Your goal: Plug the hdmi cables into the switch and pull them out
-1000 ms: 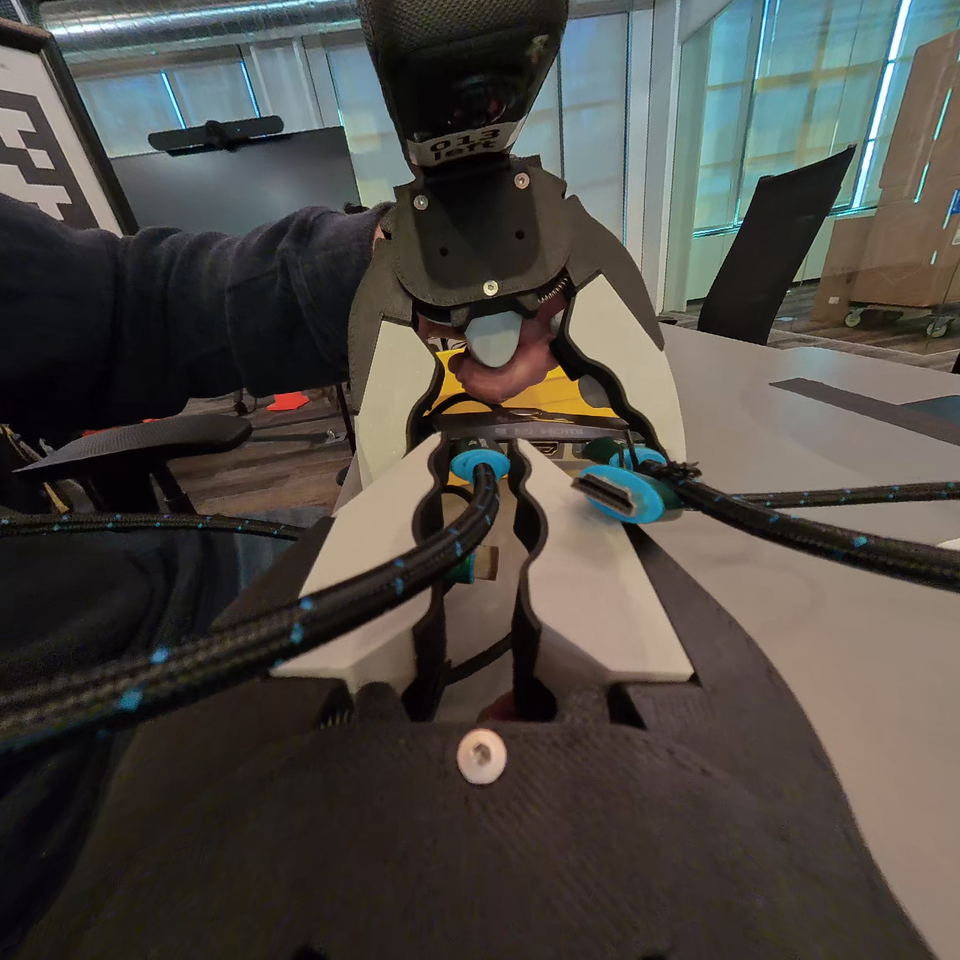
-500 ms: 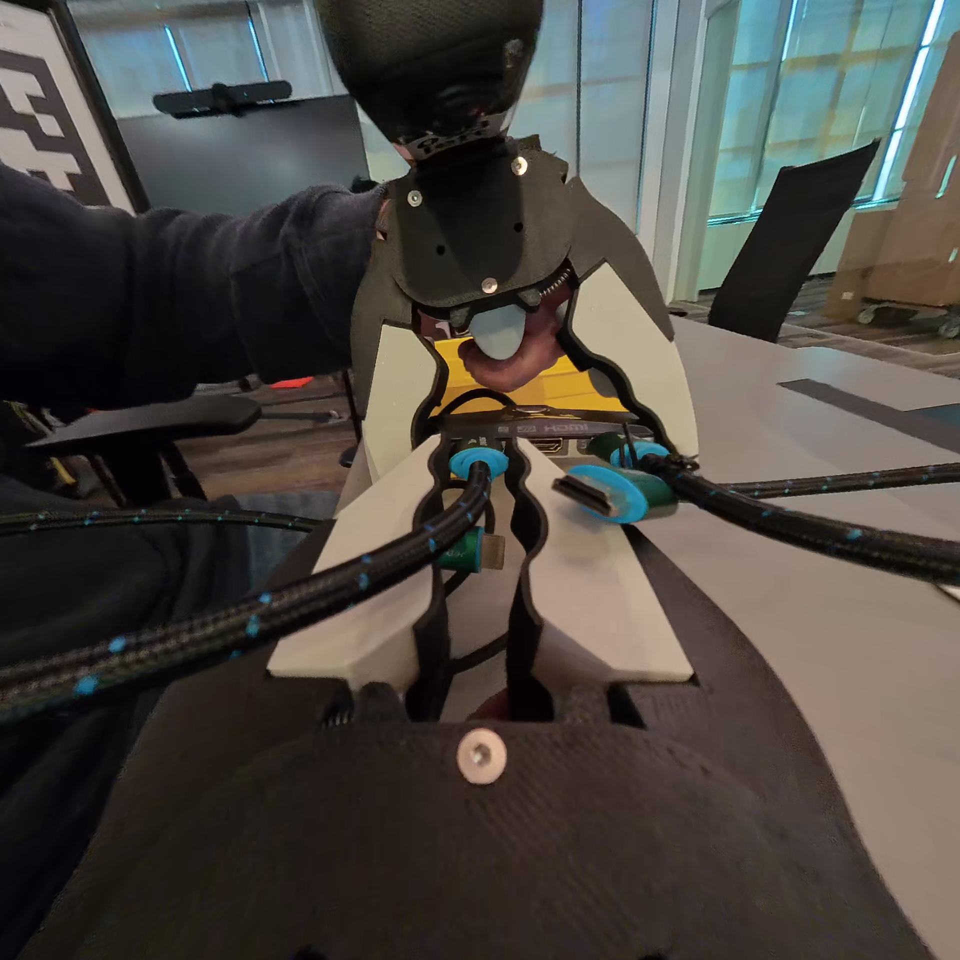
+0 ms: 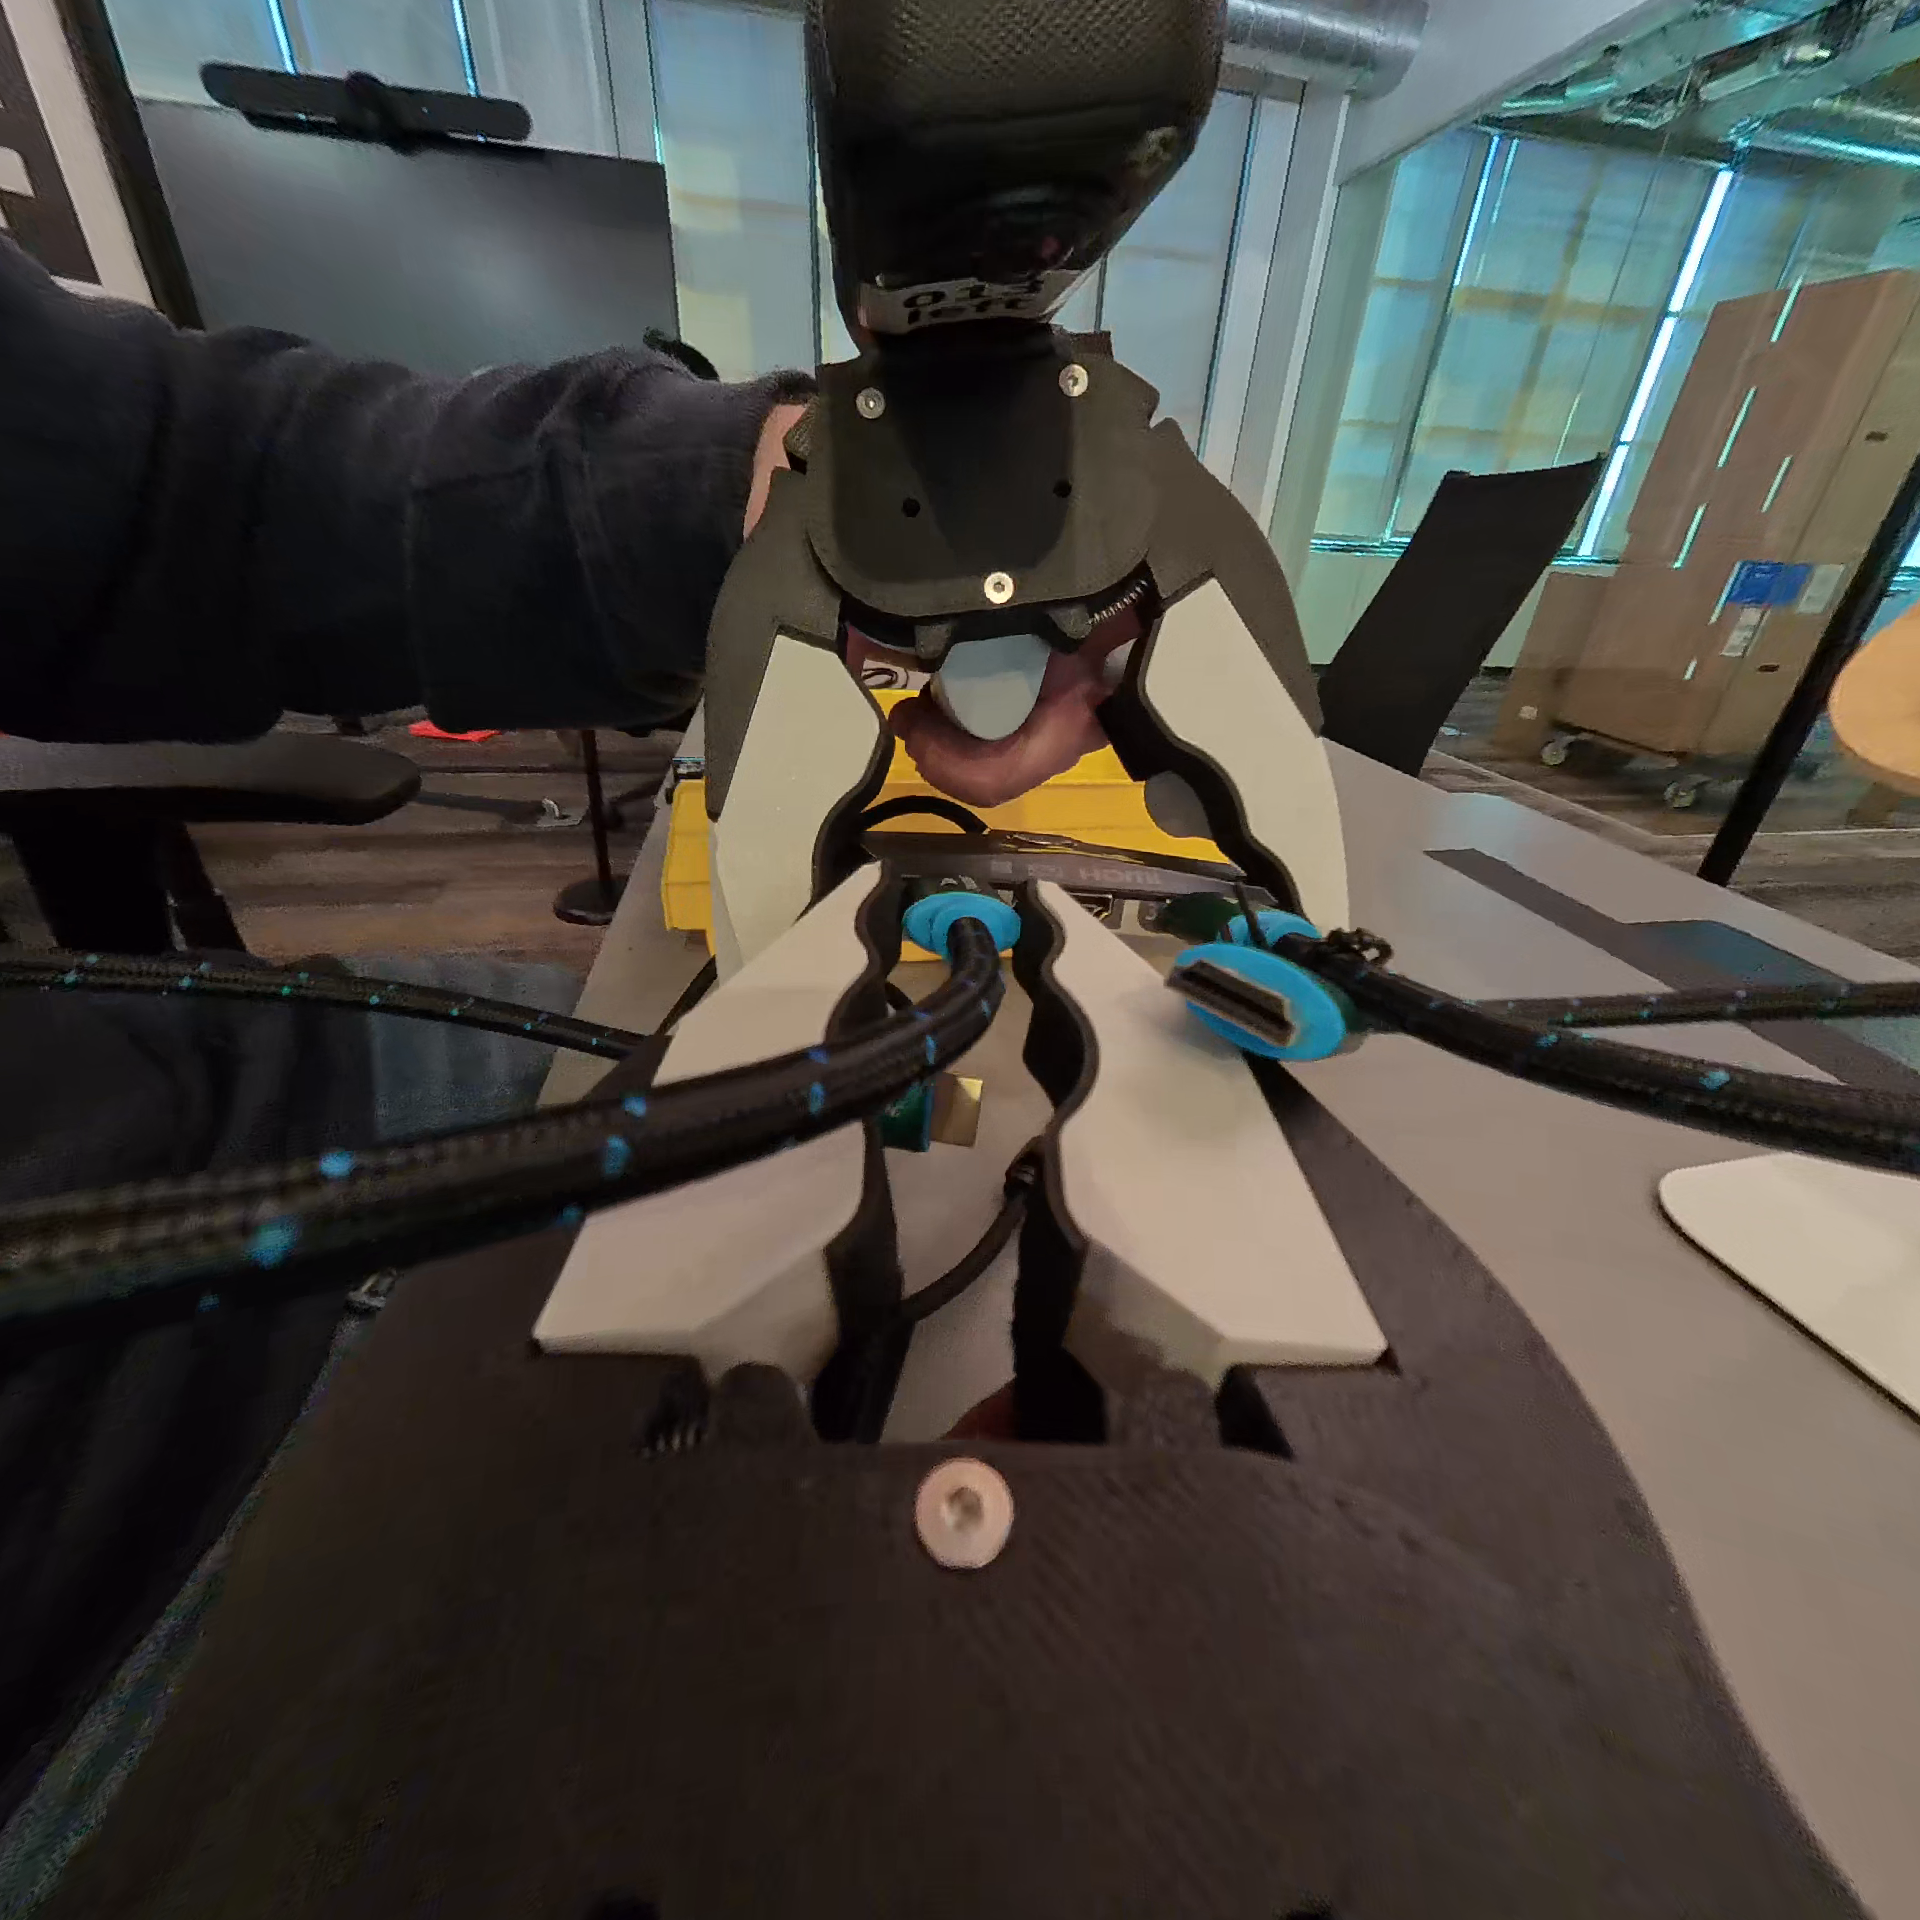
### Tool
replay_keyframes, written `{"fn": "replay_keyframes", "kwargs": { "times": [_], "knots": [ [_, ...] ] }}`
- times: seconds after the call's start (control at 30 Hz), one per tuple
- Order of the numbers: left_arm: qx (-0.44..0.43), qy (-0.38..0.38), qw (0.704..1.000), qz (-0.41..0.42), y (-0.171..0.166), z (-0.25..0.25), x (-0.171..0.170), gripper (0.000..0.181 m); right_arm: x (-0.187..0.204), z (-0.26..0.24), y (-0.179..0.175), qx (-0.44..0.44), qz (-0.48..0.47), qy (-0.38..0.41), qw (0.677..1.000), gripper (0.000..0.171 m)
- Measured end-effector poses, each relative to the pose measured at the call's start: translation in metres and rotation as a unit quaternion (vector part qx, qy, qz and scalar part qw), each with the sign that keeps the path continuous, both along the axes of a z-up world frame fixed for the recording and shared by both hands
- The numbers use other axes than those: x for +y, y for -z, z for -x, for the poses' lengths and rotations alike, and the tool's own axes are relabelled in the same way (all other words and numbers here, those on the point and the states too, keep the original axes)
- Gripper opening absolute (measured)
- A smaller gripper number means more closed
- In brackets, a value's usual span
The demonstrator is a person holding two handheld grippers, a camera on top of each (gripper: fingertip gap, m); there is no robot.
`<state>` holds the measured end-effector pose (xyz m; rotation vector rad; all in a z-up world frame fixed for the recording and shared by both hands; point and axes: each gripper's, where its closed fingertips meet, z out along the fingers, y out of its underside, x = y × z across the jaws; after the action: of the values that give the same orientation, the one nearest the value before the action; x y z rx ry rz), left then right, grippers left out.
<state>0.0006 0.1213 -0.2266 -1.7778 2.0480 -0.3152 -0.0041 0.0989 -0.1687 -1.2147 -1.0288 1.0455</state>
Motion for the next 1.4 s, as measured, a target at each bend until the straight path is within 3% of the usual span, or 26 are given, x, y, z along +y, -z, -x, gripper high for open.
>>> {"fn": "replay_keyframes", "kwargs": {
  "times": [0.3,0.4,0.5,0.57,0.63,0.83,1.07,1.23,1.4],
  "knots": [
    [-0.005,0.01,1.0,-0.017,-0.002,-0.003,-0.002,0.129,-0.003,-0.003,-0.001,0.029,0.085,-0.063,0.994,0.017],
    [0.015,0.01,0.999,-0.031,0.002,0.002,0.002,0.128,-0.001,-0.003,0.0,0.022,0.053,-0.029,0.998,0.019],
    [0.076,-0.045,0.995,-0.041,0.018,0.046,0.027,0.127,0.019,-0.05,-0.033,0.094,0.028,0.039,0.994,0.018],
    [0.017,-0.054,0.998,-0.002,0.005,0.038,0.017,0.127,0.026,-0.064,-0.037,0.064,0.009,0.056,0.996,0.019],
    [0.02,-0.035,0.998,-0.038,-0.006,0.027,0.017,0.127,0.03,-0.065,-0.041,0.066,0.012,0.06,0.996,0.018],
    [-0.001,-0.066,0.997,-0.028,-0.003,0.028,0.027,0.127,0.021,-0.053,-0.033,0.007,0.009,0.084,0.996,0.018],
    [-0.041,-0.14,0.988,-0.044,-0.011,0.046,0.046,0.127,0.017,-0.084,-0.069,-0.027,-0.013,0.152,0.988,0.018],
    [-0.057,-0.154,0.985,-0.046,-0.013,0.054,0.048,0.127,0.03,-0.172,-0.113,-0.053,-0.057,0.322,0.943,0.019],
    [-0.06,-0.156,0.985,-0.05,-0.015,0.056,0.046,0.127,0.036,-0.301,-0.124,-0.132,-0.099,0.509,0.845,0.019]
  ]
}}
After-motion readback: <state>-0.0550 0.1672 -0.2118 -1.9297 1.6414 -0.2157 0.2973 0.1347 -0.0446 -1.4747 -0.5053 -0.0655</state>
